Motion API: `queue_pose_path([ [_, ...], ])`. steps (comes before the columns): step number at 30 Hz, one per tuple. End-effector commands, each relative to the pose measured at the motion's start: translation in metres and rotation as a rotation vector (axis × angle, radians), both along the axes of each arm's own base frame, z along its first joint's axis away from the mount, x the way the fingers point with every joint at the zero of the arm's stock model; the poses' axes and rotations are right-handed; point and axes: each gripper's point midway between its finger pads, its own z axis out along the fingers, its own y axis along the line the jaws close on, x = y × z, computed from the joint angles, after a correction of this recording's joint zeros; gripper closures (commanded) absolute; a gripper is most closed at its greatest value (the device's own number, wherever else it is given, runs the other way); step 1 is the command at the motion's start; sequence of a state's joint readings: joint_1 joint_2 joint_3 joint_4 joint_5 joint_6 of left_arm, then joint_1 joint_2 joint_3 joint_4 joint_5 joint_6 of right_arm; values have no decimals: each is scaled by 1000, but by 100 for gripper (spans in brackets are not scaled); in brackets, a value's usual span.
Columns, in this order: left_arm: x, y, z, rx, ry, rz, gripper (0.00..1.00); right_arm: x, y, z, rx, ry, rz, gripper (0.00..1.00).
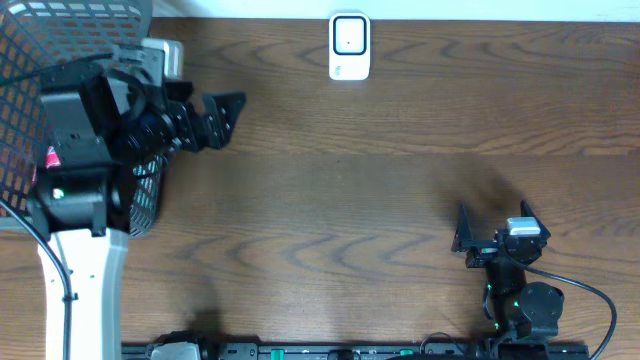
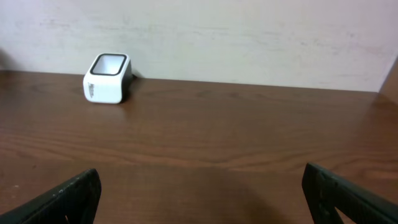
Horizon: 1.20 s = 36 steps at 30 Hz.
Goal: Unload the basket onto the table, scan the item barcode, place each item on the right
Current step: 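Raise the left gripper and reach into the grey basket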
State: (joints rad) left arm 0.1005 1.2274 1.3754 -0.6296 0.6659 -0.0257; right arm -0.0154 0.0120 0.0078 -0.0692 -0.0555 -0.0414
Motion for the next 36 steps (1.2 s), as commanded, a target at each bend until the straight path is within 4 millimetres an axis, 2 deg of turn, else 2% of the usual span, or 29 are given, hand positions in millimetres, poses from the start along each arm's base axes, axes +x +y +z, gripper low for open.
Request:
queue_pose_path([
  [1,13,45,26,31,38,235,2,0,5,0,-4,-1,23,1],
  [6,12,112,36,134,184,515,2,0,5,0,-4,-1,23,1],
  [8,18,125,47,132,162,546,2,0,5,0,-4,-1,23,1],
  [13,23,157,51,187,129,644,2,0,5,0,-4,-1,23,1],
  [16,21,185,48,89,166,819,2,0,5,0,-4,-1,23,1],
  [18,22,200,44,75,181,858,2,0,5,0,-4,-1,23,1],
  [21,20,223,30,73,264,907,2,0,5,0,-4,-1,23,1],
  [24,22,241,7,78,382,941,2,0,5,0,-4,-1,23,1],
  [31,22,299,-45,148,547,1254,2,0,5,-1,-4,-1,23,1],
  [36,20,324,-68,174,588,1434,2,0,5,0,-4,-1,22,1],
])
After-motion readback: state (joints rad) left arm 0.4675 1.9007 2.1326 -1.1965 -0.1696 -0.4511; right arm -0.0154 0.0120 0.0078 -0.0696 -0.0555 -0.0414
